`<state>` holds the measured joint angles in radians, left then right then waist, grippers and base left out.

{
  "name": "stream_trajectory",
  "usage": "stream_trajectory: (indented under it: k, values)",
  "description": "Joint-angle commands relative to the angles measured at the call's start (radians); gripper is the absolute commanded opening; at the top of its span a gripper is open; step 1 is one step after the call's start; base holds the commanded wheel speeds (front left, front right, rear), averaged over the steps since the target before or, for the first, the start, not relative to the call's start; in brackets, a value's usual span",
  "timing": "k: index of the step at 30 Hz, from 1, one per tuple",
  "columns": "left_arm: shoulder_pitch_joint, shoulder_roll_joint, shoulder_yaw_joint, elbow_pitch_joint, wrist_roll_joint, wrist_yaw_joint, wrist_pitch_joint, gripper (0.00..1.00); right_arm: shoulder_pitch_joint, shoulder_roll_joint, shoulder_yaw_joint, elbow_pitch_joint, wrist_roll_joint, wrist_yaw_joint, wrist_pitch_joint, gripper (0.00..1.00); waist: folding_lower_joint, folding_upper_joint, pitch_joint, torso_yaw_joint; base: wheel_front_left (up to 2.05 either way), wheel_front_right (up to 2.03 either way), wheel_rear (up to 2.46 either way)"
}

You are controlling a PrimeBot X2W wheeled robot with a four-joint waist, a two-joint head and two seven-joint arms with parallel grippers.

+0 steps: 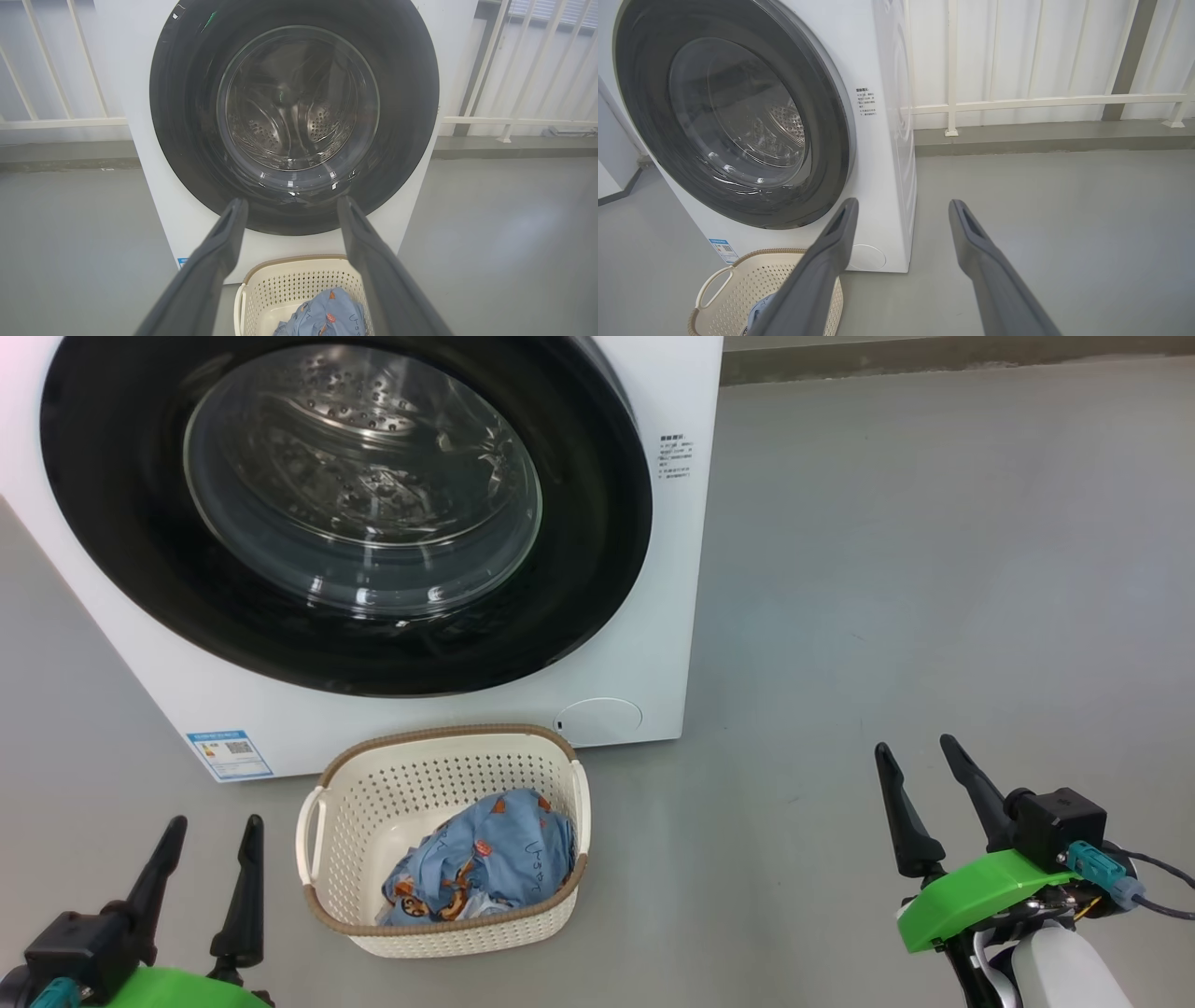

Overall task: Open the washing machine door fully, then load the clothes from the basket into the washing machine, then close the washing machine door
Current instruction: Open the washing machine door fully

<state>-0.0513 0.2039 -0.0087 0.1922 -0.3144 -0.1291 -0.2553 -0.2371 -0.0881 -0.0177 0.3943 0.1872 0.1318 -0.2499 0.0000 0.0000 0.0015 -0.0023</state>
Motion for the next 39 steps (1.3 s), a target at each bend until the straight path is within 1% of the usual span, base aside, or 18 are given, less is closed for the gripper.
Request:
stream_trajectory:
  k: [1, 39]
  values:
    - [-0.037, 0.022, 0.038, -0.031, 0.011, -0.002, -0.006, 1.0, -0.03, 0.0, 0.019, -0.027, -0.007, -0.001, -0.012, 1.0, 0.0, 0.0, 0.0, 0.0, 0.0, 0.0, 0.0]
    - [-0.011, 0.016, 0.03, -0.052, 0.011, -0.002, -0.006, 1.0, -0.032, 0.007, -0.001, -0.041, -0.019, -0.001, -0.012, 1.0, 0.0, 0.0, -0.002, 0.009, 0.0, 0.0, 0.0]
